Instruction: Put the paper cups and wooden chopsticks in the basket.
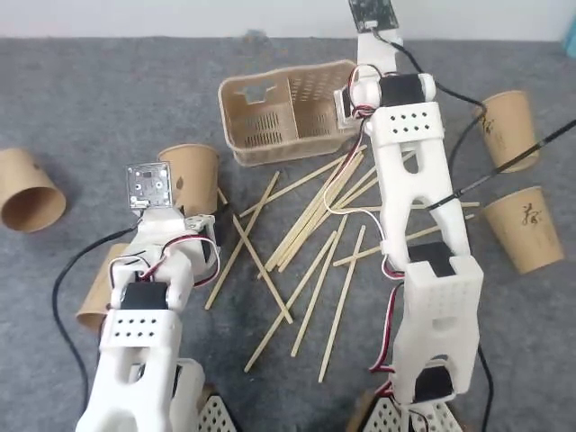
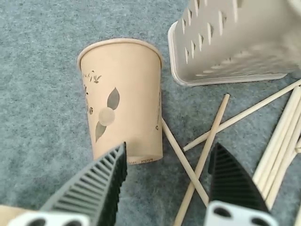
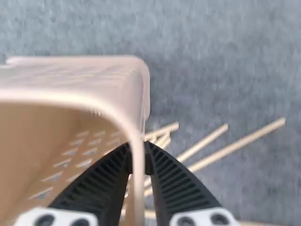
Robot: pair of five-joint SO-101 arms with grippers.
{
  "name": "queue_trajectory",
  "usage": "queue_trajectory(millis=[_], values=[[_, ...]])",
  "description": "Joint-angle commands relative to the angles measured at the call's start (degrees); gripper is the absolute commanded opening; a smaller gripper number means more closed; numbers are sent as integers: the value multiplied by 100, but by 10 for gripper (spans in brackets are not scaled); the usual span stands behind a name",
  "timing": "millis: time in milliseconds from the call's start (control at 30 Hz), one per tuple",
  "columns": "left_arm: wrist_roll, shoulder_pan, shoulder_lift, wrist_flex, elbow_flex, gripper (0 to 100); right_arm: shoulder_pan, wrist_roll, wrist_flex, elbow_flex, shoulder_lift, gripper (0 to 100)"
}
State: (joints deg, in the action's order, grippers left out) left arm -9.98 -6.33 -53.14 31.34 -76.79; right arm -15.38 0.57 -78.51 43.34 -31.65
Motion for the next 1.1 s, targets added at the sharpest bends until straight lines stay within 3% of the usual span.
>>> queue_trajectory(millis=[0, 500, 633, 900, 1067], values=[[53, -18, -149, -167, 40, 272, -75, 105, -444, 132, 629, 6], [53, -26, -149, -167, 31, 272, 22, -9, -1833, 132, 1253, 6], [53, -26, -149, -167, 31, 272, 22, -554, -1358, 316, 1543, 6], [53, -26, -149, -167, -4, 272, 31, -554, -312, 765, 1402, 6], [53, -26, -149, -167, -4, 272, 48, -316, -207, 791, 804, 6]])
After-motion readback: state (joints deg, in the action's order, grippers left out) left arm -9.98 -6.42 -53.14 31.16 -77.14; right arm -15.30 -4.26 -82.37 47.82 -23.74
